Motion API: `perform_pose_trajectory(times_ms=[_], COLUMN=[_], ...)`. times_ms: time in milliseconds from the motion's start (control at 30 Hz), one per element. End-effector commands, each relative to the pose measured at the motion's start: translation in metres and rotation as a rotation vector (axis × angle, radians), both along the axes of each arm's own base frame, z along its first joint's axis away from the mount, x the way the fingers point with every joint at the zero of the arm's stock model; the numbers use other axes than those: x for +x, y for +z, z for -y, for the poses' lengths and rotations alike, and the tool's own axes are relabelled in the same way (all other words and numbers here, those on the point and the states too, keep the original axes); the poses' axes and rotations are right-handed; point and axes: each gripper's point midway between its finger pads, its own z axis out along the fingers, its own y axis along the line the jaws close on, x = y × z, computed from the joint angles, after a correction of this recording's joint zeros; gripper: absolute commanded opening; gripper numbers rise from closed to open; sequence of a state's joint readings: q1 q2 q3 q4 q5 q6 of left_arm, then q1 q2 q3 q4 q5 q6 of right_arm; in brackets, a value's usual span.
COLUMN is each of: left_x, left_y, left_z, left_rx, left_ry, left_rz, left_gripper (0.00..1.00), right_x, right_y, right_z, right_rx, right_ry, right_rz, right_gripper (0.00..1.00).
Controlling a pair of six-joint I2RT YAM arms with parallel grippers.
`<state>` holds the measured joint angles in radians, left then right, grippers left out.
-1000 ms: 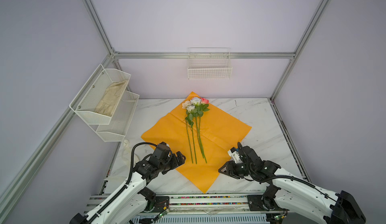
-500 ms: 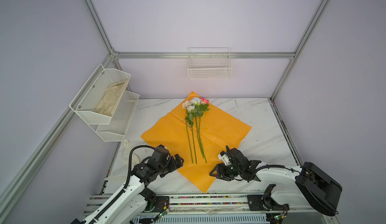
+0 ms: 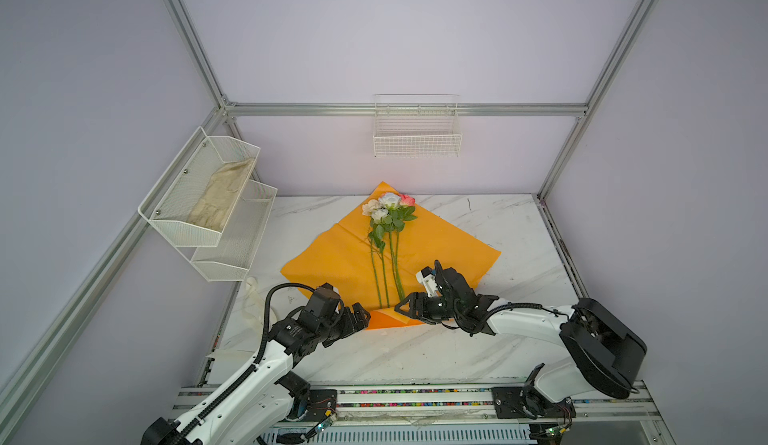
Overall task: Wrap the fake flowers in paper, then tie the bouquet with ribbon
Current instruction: 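Move both grippers to the paper corner nearest the robot and grasp it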
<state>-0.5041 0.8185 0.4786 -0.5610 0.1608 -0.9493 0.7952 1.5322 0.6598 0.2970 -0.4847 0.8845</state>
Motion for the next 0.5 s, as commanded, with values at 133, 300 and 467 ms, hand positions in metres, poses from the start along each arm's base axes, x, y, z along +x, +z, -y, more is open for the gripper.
perform_pose_trajectory(times_ms=[133,300,467], left_x=[0.026,0.036,0.046], left_y=[0.031,0.036,0.032], left_z=[0.034,0.05,0.066], left_rx=[-0.129,-0.173,-0.202], left_ry=[-0.104,-0.151,-0.187], left_rz=[0.122,0.154,0.132], left_gripper=[0.96,0.94,0.86], right_x=[0.045,0.053,0.06], right_y=[0.01,0.003,-0.006], right_z=[0.0,0.001,0.009], right_rx=[0.063,0.087,0.07], right_ry=[-0.081,-0.076,-0.112], right_rz=[0.045,0.018,0.002], right_gripper=[0.69,0.7,0.7])
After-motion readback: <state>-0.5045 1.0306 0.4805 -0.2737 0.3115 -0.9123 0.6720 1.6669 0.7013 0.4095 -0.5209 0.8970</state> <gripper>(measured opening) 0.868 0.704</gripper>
